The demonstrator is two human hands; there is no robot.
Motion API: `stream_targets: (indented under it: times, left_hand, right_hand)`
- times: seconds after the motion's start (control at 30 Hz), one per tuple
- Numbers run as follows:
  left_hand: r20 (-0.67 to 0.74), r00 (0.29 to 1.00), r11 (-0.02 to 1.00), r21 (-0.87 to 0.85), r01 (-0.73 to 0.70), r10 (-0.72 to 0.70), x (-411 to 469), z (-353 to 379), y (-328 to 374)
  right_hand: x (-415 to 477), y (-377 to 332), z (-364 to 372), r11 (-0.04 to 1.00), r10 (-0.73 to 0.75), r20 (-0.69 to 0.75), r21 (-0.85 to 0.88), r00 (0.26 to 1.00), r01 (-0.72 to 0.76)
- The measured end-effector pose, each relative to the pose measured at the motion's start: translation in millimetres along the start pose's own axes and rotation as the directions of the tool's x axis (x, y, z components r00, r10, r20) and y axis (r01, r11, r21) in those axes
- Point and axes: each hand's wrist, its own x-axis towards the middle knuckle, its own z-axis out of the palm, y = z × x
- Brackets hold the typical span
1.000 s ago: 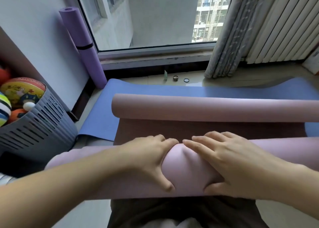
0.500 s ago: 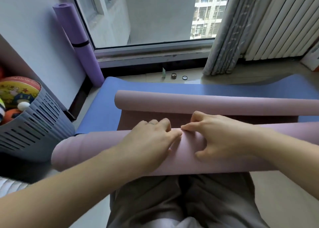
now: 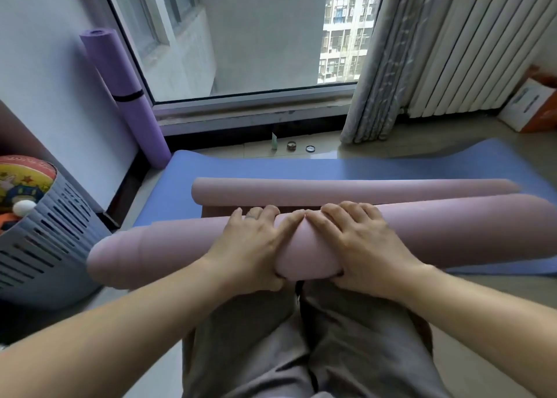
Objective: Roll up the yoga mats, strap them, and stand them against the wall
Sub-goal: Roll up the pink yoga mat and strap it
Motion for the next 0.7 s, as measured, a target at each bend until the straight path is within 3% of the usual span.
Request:
stream_targets:
  times: [0.2, 0.37, 0.47, 0.6, 0.7]
  left_hand:
    - [-0.085, 0.994, 0.996, -0.050, -0.070, 0.065, -23, -47, 3]
    - [0.073, 0.990, 0.984, -0.144, -0.109, 0.120, -60, -33, 25]
    - [0.163, 0.982, 0.985, -0.158, -0.072, 0.098, -69, -17, 31]
    - [0.220, 0.972, 0.969, -0.244, -0.032, 0.087, -58, -23, 20]
    - [0.306, 0.945, 0.972, -0.229, -0.045, 0.115, -43, -23, 11]
  right_hand:
    - [-16, 4, -57, 0.998, -0.056, -0.004, 0.024, 0.998, 0.056]
    - [-47, -17, -55, 0.987, -0.160, 0.264, 0.075, 0.951, 0.145]
    - [-55, -24, -44, 0.975, -0.197, 0.310, 0.158, 0.930, 0.154]
    - [-44, -15, -56, 0.955, -0.136, 0.401, 0.296, 0.906, 0.012]
    - [-22, -4, -52, 0.914, -0.064, 0.537, 0.370, 0.841, -0.167]
